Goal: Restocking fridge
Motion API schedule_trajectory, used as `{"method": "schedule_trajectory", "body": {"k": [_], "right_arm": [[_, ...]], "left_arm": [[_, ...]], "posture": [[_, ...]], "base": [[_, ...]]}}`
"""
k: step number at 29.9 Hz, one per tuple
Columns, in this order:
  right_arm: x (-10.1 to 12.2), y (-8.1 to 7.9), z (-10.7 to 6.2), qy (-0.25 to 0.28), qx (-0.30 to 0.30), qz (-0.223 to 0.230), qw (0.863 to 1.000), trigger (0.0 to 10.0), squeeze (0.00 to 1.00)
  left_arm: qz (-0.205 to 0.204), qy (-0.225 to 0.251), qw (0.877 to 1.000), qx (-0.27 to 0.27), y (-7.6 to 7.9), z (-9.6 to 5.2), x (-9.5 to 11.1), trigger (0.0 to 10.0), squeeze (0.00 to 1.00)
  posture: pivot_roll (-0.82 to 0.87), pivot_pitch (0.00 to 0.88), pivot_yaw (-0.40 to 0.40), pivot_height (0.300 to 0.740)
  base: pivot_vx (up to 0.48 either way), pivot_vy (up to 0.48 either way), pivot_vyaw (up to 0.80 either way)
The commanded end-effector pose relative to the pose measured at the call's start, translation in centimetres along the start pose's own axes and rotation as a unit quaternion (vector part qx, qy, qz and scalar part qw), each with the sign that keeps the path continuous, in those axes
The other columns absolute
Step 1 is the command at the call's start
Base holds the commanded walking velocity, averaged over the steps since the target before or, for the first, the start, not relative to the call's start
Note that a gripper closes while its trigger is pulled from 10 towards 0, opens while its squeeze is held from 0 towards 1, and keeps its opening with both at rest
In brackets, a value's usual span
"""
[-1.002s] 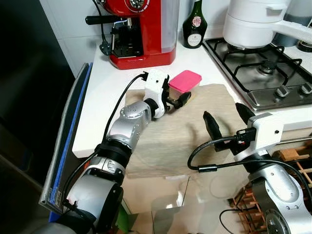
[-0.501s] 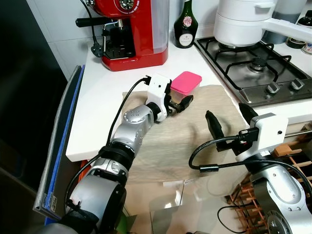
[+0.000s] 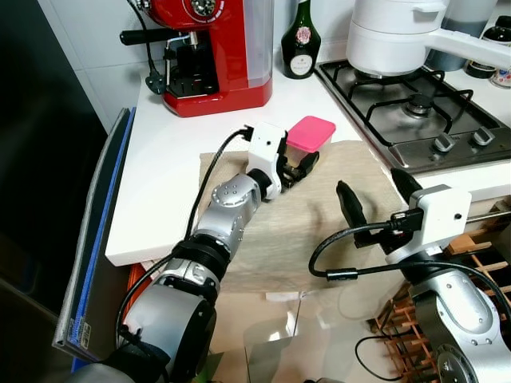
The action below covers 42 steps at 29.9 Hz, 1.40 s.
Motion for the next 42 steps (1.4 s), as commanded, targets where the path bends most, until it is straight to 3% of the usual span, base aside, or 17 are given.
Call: {"method": "schedule_trajectory", "body": {"k": [1,6,12,13,14,17,24,25,27,32,35,36,38,42], "right_arm": [[0.1,-0.1,0.2,-0.001,0.000,-0.003,1.000,10.0,0.00],[-0.1,-0.1,0.1,-0.002,-0.001,-0.004,1.000,10.0,0.00],[0.0,0.0,0.3,0.000,-0.004,-0.006,1.000,10.0,0.00],[0.1,0.1,0.4,0.003,-0.008,-0.007,1.000,10.0,0.00],[0.1,0.1,0.4,0.003,-0.008,-0.007,1.000,10.0,0.00],[0.1,0.4,0.7,0.005,-0.017,-0.007,1.000,10.0,0.00],[0.0,0.3,1.1,0.007,-0.016,-0.006,1.000,10.0,0.00],[0.0,0.2,1.4,0.010,-0.014,-0.006,1.000,10.0,0.00],[0.0,0.2,1.5,0.012,-0.014,-0.006,1.000,10.0,0.00],[0.7,1.7,1.4,0.027,-0.062,-0.021,0.997,10.0,0.00],[1.1,3.2,0.9,0.037,-0.119,-0.036,0.992,10.0,0.00],[1.1,3.2,0.9,0.037,-0.119,-0.036,0.992,10.0,0.00],[0.9,3.6,1.2,0.036,-0.131,-0.037,0.990,10.0,0.00],[0.6,3.5,1.8,0.037,-0.127,-0.036,0.991,10.0,0.00]], "left_arm": [[0.007,0.001,1.000,0.011,-0.4,0.0,0.2,0.0,0.00],[0.013,0.004,1.000,0.023,-0.9,-0.1,0.2,0.0,0.00],[0.030,0.030,0.999,0.027,-1.3,-0.3,1.7,0.0,0.00],[0.037,0.054,0.997,0.030,-1.7,-0.4,3.2,0.0,0.00],[0.037,0.054,0.997,0.030,-1.7,-0.4,3.2,0.0,0.00],[0.042,0.124,0.991,0.028,-2.2,-1.4,7.3,0.0,0.00],[0.042,0.172,0.984,0.034,-2.6,-2.6,10.2,0.0,0.00],[0.044,0.188,0.981,0.030,-2.4,-3.5,11.1,0.0,0.00],[0.046,0.190,0.980,0.029,-2.4,-3.8,11.2,0.0,0.00],[0.055,0.185,0.981,0.037,-2.3,-7.2,9.9,0.0,0.00],[0.057,0.214,0.972,0.080,-3.0,-10.4,9.1,0.0,0.00],[0.057,0.214,0.972,0.080,-3.0,-10.4,9.1,0.0,0.00],[0.064,0.244,0.962,0.106,-3.1,-11.9,9.5,0.0,0.00],[0.069,0.234,0.964,0.109,-2.7,-11.8,9.1,0.0,0.00]], "posture": [[-0.24,0.000,0.103,0.740],[-0.24,0.000,0.103,0.740],[-0.24,0.000,0.105,0.740],[-0.24,0.000,0.107,0.740],[-0.24,0.000,0.107,0.740],[-0.21,0.000,0.101,0.740],[-0.19,0.000,0.095,0.740],[-0.18,0.000,0.099,0.740],[-0.18,0.000,0.101,0.740],[-0.16,0.000,0.109,0.740],[-0.15,0.000,0.105,0.740],[-0.15,0.000,0.105,0.740],[-0.13,0.000,0.093,0.740],[-0.12,0.000,0.080,0.740]], "base": [[0.000,0.000,0.00],[0.000,0.000,0.00],[0.000,0.000,0.00],[0.000,0.000,0.00],[0.000,0.000,0.00],[0.000,0.000,0.00],[0.000,0.000,0.00],[0.000,0.000,0.00],[0.000,0.000,0.00],[0.000,0.000,0.00],[0.000,0.000,0.00],[0.000,0.000,0.00],[0.000,0.000,0.00],[0.000,0.000,0.00]]}}
Point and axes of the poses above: a point about 5 cm out from each wrist's last joint towards the gripper, its own z axis pointing out of the wrist towards the gripper, its own x axis along the axis of the wrist's last joint, y = z × x, the point moved 5 cm from there along z, pointing out of the wrist towards the gripper, and after that the axes turned 12 degrees about -z, right-handed, at the moved point
